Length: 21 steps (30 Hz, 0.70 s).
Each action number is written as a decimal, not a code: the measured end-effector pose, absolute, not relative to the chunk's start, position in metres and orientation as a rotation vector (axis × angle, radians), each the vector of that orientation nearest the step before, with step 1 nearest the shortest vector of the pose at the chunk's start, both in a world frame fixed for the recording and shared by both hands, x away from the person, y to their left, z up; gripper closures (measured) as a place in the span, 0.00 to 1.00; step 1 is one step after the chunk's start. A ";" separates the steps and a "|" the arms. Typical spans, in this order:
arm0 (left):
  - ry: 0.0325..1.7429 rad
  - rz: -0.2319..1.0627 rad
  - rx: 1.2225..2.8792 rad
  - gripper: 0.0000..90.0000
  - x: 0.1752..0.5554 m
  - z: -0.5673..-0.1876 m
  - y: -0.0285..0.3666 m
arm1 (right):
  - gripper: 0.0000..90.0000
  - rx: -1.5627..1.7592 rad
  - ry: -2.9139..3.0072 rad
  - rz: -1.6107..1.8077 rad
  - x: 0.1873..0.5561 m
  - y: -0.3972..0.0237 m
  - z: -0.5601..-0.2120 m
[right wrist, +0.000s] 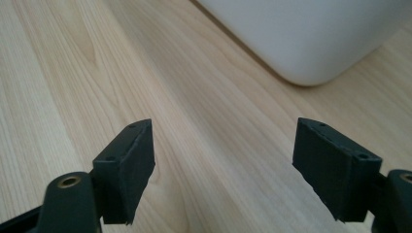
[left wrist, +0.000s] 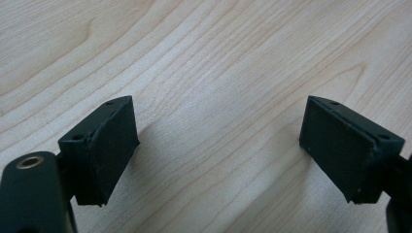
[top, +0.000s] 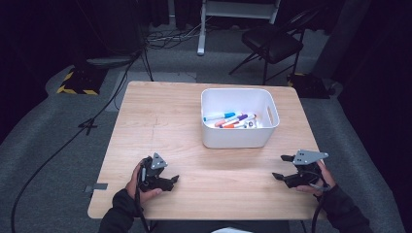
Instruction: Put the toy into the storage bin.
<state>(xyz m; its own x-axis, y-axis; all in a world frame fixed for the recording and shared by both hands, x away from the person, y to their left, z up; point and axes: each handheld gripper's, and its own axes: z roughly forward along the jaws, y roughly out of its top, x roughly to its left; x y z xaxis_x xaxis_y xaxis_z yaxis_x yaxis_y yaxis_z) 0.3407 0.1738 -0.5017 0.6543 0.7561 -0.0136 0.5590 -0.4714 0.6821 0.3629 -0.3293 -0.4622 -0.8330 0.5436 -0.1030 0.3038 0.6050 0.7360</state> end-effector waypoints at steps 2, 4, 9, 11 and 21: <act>1.015 0.382 2.203 0.16 0.341 -0.502 0.174 | 0.26 0.699 2.526 1.056 0.361 -0.333 -0.469; 1.018 0.382 2.202 0.16 0.340 -0.502 0.174 | 0.26 0.702 2.533 1.036 0.359 -0.336 -0.474; 1.014 0.383 2.204 0.16 0.341 -0.502 0.174 | 0.26 0.742 2.540 1.024 0.355 -0.346 -0.485; 1.018 0.384 2.202 0.16 0.340 -0.502 0.174 | 0.26 0.761 2.540 1.026 0.353 -0.350 -0.489; 1.014 0.382 2.204 0.16 0.341 -0.502 0.174 | 0.24 0.906 2.483 1.118 0.342 -0.376 -0.502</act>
<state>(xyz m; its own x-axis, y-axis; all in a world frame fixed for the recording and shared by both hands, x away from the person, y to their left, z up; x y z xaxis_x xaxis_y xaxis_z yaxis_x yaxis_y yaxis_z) 0.3407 0.1738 -0.5017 0.6544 0.7560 -0.0137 0.5590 -0.4715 0.6821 0.3420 -0.3761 -0.5018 -0.7676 0.6408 0.0095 0.4318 0.5062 0.7465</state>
